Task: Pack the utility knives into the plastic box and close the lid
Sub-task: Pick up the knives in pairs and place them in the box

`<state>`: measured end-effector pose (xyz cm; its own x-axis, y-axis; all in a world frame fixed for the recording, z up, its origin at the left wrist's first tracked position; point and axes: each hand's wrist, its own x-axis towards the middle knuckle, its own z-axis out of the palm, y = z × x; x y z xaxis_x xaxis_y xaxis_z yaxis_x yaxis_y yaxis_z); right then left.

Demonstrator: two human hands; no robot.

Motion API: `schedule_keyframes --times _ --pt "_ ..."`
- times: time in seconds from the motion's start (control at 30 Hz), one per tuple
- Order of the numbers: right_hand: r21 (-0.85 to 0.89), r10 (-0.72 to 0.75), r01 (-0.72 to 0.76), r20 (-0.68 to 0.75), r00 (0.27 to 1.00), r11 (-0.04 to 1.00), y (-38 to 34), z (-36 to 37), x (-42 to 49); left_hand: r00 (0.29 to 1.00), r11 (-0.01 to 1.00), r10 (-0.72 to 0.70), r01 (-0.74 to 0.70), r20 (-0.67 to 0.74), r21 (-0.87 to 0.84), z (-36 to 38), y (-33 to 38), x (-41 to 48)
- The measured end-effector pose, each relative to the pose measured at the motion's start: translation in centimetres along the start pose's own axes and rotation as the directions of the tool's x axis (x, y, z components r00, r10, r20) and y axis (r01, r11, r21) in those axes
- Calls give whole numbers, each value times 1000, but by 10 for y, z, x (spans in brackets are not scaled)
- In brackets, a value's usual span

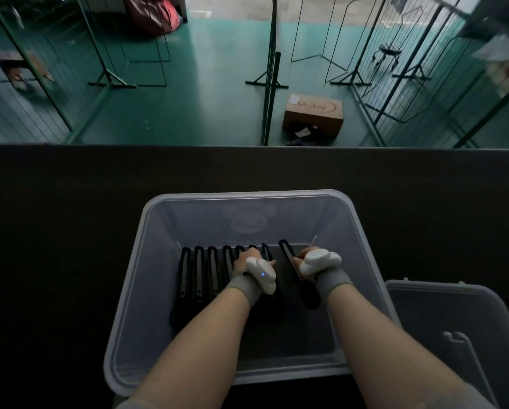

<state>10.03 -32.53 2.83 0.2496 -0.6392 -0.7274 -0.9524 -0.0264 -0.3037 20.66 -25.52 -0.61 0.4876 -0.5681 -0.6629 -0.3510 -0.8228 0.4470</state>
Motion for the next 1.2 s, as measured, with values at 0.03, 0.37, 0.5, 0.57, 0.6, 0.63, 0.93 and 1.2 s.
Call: schedule_keyframes --times 0.03,0.37,0.5,0.57,0.6,0.63,0.93,1.2 --pt "55 -2 5 -43 999 998 2 5 9 1000 999 -6 5 15 46 0 0 3" --pt "19 17 -16 -72 997 1000 7 15 29 998 984 54 -58 31 170 1 0 10" --pt "-1 9 -9 -89 996 1000 6 12 29 995 980 97 -94 -8 175 2 3 8" --pt "12 17 -16 -82 996 1000 4 10 30 995 981 100 -99 1 170 2 3 10" --pt "0 21 -21 -53 998 1000 2 8 28 995 982 96 -97 12 161 1 4 10" --pt "-4 26 -26 -39 999 1000 1 6 22 995 982 102 -104 21 155 -1 3 10" --pt "50 -115 118 -47 992 992 -15 -28 -51 972 954 228 -236 -65 -185 -45 3 -45" --pt "394 -311 365 -195 930 844 -32 -22 -142 867 822 436 -493 -242 -285 -93 -23 -142"
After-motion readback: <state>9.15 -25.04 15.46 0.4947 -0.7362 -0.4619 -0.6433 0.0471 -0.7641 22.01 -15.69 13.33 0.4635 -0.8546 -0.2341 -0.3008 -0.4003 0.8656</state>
